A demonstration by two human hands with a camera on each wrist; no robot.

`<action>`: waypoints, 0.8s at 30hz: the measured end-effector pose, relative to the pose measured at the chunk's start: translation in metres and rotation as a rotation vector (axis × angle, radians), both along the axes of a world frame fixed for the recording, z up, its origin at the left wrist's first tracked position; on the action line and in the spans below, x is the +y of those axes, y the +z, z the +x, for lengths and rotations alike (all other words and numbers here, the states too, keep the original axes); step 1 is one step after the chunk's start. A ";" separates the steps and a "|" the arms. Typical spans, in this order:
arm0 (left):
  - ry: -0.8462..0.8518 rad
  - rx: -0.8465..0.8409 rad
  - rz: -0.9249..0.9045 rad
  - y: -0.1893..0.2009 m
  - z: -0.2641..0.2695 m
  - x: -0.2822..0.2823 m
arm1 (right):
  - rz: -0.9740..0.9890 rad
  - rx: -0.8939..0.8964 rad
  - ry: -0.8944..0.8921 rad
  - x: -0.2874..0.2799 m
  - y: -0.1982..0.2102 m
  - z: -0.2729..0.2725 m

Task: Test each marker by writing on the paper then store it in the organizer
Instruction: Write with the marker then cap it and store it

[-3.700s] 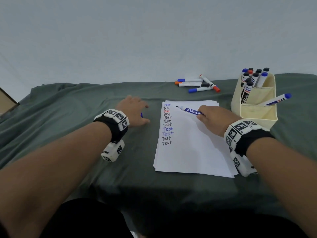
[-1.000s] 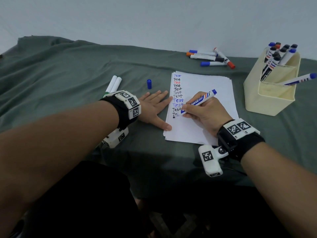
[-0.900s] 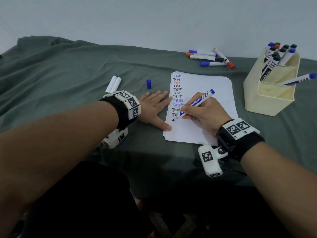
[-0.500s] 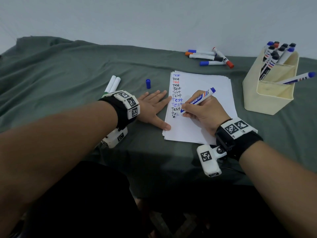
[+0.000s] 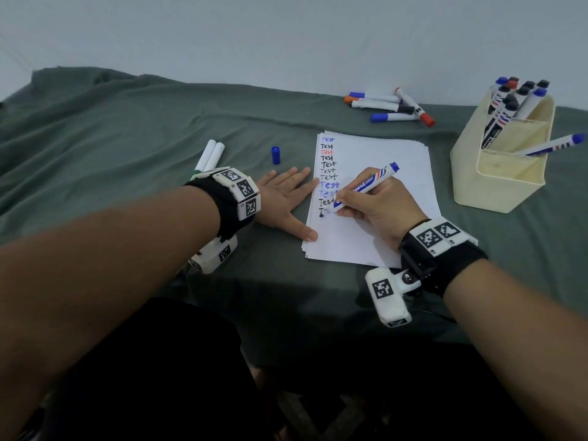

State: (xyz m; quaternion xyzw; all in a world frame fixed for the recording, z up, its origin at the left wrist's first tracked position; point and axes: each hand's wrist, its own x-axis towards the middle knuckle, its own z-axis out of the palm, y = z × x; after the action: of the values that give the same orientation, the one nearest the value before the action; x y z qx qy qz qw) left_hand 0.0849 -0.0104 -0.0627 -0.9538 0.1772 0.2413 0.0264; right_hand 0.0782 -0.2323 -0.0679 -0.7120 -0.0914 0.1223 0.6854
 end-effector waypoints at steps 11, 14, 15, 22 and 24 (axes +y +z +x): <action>0.002 -0.011 0.003 0.001 -0.002 -0.001 | 0.019 0.013 0.006 0.000 0.002 -0.002; 0.005 -0.015 0.003 0.001 -0.002 -0.001 | -0.034 -0.024 -0.008 0.001 0.003 -0.002; 0.005 -0.013 0.003 0.001 -0.002 -0.001 | -0.041 -0.032 -0.022 0.001 0.003 -0.002; 0.005 -0.004 0.008 0.000 -0.001 -0.001 | -0.024 -0.001 -0.032 -0.002 0.002 -0.002; 0.005 -0.004 0.007 0.000 0.000 -0.001 | -0.042 -0.016 -0.035 -0.002 0.002 -0.002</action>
State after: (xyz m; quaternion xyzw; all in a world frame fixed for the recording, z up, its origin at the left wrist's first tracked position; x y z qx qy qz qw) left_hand 0.0848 -0.0113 -0.0626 -0.9546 0.1740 0.2400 0.0292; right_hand 0.0760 -0.2347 -0.0659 -0.7288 -0.0819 0.1066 0.6714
